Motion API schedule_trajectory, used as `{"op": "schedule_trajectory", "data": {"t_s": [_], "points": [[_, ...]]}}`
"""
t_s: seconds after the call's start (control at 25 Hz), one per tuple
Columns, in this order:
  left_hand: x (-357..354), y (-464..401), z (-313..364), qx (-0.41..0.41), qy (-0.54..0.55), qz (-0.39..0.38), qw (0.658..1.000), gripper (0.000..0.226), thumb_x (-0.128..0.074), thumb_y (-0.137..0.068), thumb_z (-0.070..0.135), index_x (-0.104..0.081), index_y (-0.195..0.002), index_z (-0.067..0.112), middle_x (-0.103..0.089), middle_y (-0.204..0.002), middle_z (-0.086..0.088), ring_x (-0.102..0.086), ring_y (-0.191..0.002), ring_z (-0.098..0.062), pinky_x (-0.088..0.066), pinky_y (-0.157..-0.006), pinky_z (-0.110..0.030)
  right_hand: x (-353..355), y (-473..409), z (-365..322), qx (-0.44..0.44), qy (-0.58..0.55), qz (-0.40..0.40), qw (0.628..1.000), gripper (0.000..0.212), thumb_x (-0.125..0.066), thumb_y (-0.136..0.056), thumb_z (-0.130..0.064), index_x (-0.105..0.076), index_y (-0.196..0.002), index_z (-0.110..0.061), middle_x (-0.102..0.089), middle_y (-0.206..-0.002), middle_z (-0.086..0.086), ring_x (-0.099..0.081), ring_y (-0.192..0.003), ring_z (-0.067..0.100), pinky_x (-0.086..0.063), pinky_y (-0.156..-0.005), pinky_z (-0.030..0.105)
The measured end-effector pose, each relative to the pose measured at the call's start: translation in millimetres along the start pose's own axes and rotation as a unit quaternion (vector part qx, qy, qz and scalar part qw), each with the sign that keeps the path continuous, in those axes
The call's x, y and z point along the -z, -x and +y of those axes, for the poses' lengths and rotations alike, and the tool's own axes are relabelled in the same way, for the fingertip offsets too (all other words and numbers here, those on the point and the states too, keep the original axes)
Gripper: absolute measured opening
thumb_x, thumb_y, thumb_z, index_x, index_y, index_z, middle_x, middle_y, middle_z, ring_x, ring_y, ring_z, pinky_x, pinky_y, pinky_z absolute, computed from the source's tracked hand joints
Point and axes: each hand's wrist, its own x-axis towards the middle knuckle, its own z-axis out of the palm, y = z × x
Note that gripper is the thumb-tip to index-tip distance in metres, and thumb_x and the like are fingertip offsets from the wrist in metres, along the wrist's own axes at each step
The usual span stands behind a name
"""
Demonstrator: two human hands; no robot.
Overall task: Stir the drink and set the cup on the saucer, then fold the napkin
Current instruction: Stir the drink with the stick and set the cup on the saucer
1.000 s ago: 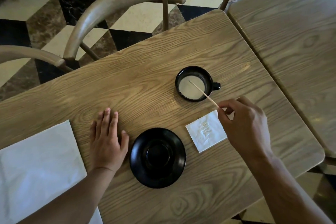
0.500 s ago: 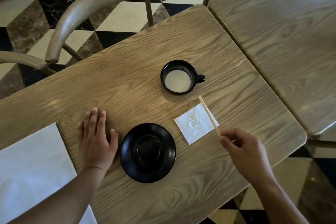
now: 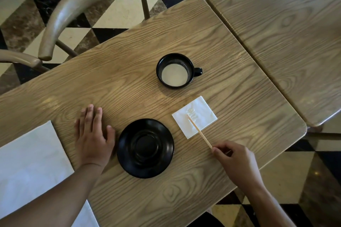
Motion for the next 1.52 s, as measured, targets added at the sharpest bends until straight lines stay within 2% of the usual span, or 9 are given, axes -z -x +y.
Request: {"op": "schedule_trajectory", "data": {"t_s": [0.24,0.48,0.64,1.2,1.36,1.52], "points": [[3,0,1,-0.002,0.000,-0.002,1.000,0.066,-0.038,-0.093,0.036,-0.044,-0.152,0.006,-0.037,-0.163,-0.018,-0.027,-0.155,-0.035,-0.016,-0.127,-0.054,1,1,-6,-0.007,0.010,0.004,1.000,0.018,-0.079,-0.084,-0.025,-0.072,-0.070,-0.034,-0.066,-0.071,-0.029,-0.061,-0.077,-0.008,-0.041,-0.063,0.005],[3,1,1,0.001,-0.001,-0.003,1.000,0.066,-0.038,-0.093,0.036,-0.045,-0.152,0.006,-0.037,-0.163,-0.017,-0.027,-0.155,-0.034,-0.017,-0.126,-0.054,1,1,-6,0.000,0.022,0.007,1.000,0.016,-0.078,-0.085,-0.026,-0.072,-0.071,-0.033,-0.065,-0.072,-0.027,-0.060,-0.079,-0.007,-0.040,-0.061,0.006],[3,0,0,0.002,-0.005,-0.006,1.000,0.066,-0.038,-0.093,0.036,-0.045,-0.152,0.006,-0.036,-0.163,-0.017,-0.027,-0.155,-0.034,-0.018,-0.126,-0.054,4,-2,-2,0.000,0.019,0.012,1.000,0.015,-0.079,-0.084,-0.025,-0.074,-0.073,-0.034,-0.068,-0.068,-0.017,-0.061,-0.076,-0.005,-0.042,-0.063,0.007],[6,0,3,0.013,0.008,-0.027,1.000,0.068,-0.036,-0.093,0.037,-0.042,-0.153,0.007,-0.033,-0.165,-0.016,-0.023,-0.157,-0.031,-0.015,-0.128,-0.053,9,-10,-7,-0.026,0.020,0.007,0.999,0.017,-0.080,-0.083,-0.023,-0.072,-0.069,-0.028,-0.069,-0.066,-0.007,-0.061,-0.070,0.000,-0.044,-0.058,0.009],[7,-1,3,0.015,0.005,-0.035,0.999,0.069,-0.035,-0.092,0.039,-0.041,-0.154,0.007,-0.032,-0.165,-0.016,-0.022,-0.157,-0.031,-0.015,-0.128,-0.054,13,-25,-24,-0.019,0.000,0.030,0.999,0.017,-0.074,-0.086,-0.020,-0.071,-0.070,-0.026,-0.068,-0.065,-0.005,-0.061,-0.067,0.003,-0.043,-0.057,0.009],[7,0,2,0.006,-0.005,-0.028,1.000,0.068,-0.036,-0.093,0.038,-0.042,-0.153,0.006,-0.034,-0.165,-0.017,-0.024,-0.156,-0.034,-0.019,-0.126,-0.056,17,-71,-62,0.021,-0.027,0.059,0.998,0.021,-0.062,-0.093,-0.025,-0.068,-0.073,-0.024,-0.066,-0.062,-0.004,-0.057,-0.057,0.002,-0.041,-0.056,0.010]]}}
